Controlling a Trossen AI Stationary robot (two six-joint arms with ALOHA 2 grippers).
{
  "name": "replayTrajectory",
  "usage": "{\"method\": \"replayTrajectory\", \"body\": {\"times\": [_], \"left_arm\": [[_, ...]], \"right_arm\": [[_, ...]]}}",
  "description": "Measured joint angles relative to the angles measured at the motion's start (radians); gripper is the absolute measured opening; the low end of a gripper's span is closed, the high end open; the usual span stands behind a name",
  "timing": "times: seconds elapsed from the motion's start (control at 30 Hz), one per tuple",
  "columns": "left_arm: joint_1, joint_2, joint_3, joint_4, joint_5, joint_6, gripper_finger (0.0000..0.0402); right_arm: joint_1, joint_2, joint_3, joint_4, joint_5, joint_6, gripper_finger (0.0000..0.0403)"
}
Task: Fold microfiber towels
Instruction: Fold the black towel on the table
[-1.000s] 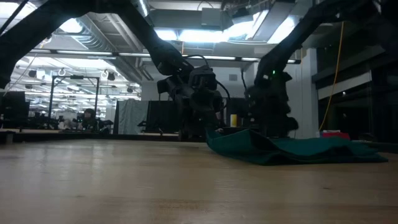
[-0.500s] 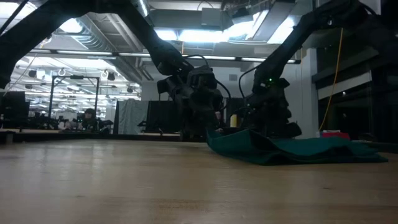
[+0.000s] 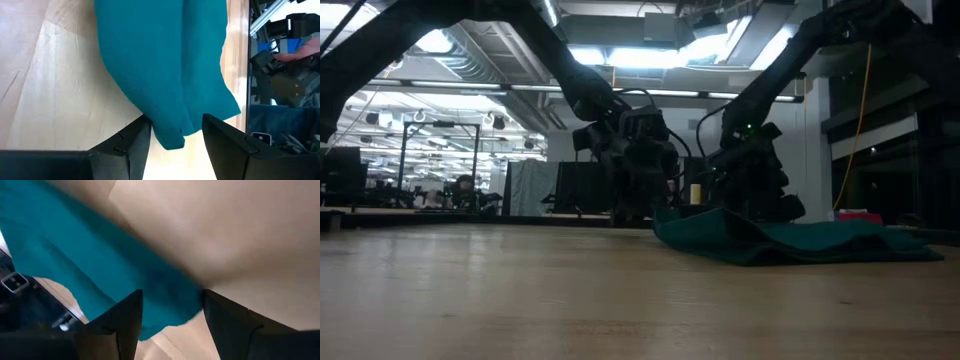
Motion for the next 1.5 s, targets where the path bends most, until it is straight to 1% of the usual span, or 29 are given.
{"method": "replayTrajectory", "body": {"times": [0.1, 0.17, 0.2, 0.27, 0.33, 0.4, 0.43, 0.5, 0.53, 0.57, 0.6, 0.67, 0.7, 0.73, 0.77, 0.87, 0.97, 1.07, 1.2, 1.33, 1.43, 1.5], "left_arm": [[0.000, 0.000, 0.000, 0.000, -0.003, 0.000, 0.0173], [0.000, 0.000, 0.000, 0.000, -0.005, 0.006, 0.0173], [0.000, 0.000, 0.000, 0.000, -0.006, 0.007, 0.0173], [0.000, 0.000, 0.000, 0.000, -0.007, 0.008, 0.0173], [0.000, 0.000, 0.000, 0.000, -0.015, 0.010, 0.0173], [0.000, 0.000, 0.000, 0.000, -0.041, 0.012, 0.0173], [0.000, 0.000, 0.000, 0.000, -0.050, 0.012, 0.0173], [0.000, 0.000, 0.000, -0.003, -0.051, 0.013, 0.0167], [0.000, 0.000, 0.000, -0.007, -0.050, 0.020, 0.0158], [0.000, 0.000, 0.000, -0.013, -0.050, 0.029, 0.0143], [0.000, 0.000, 0.000, -0.019, -0.054, 0.033, 0.0122], [0.000, 0.000, 0.000, -0.027, -0.070, 0.028, 0.0061], [0.000, 0.000, 0.000, -0.030, -0.095, 0.003, 0.0033], [0.004, 0.000, 0.000, -0.031, -0.127, -0.027, 0.0018], [0.009, 0.000, 0.000, -0.033, -0.145, -0.030, 0.0011], [0.030, 0.000, 0.016, -0.051, -0.142, -0.016, 0.0005], [0.047, 0.000, 0.070, -0.098, -0.155, 0.004, 0.0004], [0.060, 0.000, 0.153, -0.163, -0.170, 0.004, 0.0004], [0.063, 0.000, 0.305, -0.239, -0.204, 0.001, 0.0003], [0.055, 0.000, 0.442, -0.323, -0.231, -0.008, 0.0003], [0.040, 0.000, 0.502, -0.403, -0.289, -0.007, 0.0002], [0.031, 0.000, 0.510, -0.452, -0.325, 0.007, 0.0002]], "right_arm": [[0.027, 0.000, -0.002, -0.006, -0.005, 0.000, 0.0209], [0.046, 0.000, -0.012, -0.002, -0.091, -0.003, 0.0211], [0.060, 0.000, -0.018, 0.005, -0.105, -0.003, 0.0212], [0.099, 0.000, -0.032, 0.017, -0.081, -0.006, 0.0210], [0.130, 0.000, -0.046, 0.024, -0.035, -0.008, 0.0198], [0.143, 0.000, -0.053, 0.026, -0.025, -0.007, 0.0166], [0.144, 0.000, -0.054, 0.027, -0.025, -0.007, 0.0141], [0.140, 0.000, -0.054, 0.035, -0.030, -0.018, 0.0067], [0.134, 0.000, -0.054, 0.035, -0.028, -0.031, 0.0034], [0.128, 0.000, -0.052, 0.032, -0.015, -0.035, 0.0020], [0.117, 0.000, -0.049, 0.025, -0.010, -0.034, 0.0016], [0.088, -0.008, -0.037, 0.013, -0.010, -0.034, 0.0009], [0.075, -0.021, -0.028, 0.012, -0.004, -0.033, 0.0007], [0.063, -0.039, -0.018, 0.012, 0.001, -0.028, 0.0007], [0.052, -0.060, -0.008, 0.013, 0.005, -0.026, 0.0006], [0.026, -0.115, 0.015, 0.013, 0.021, -0.026, 0.0005], [0.003, -0.144, 0.016, 0.006, 0.020, -0.024, 0.0003], [-0.004, -0.166, 0.016, -0.002, 0.019, -0.043, 0.0003], [-0.002, -0.189, 0.016, 0.013, 0.013, -0.064, 0.0002], [-0.010, -0.218, 0.016, 0.017, 0.032, -0.095, 0.0001], [-0.023, -0.235, 0.017, 0.017, 0.035, -0.108, 0.0001], [-0.034, -0.244, 0.017, 0.017, 0.036, -0.123, 0.0001]]}}
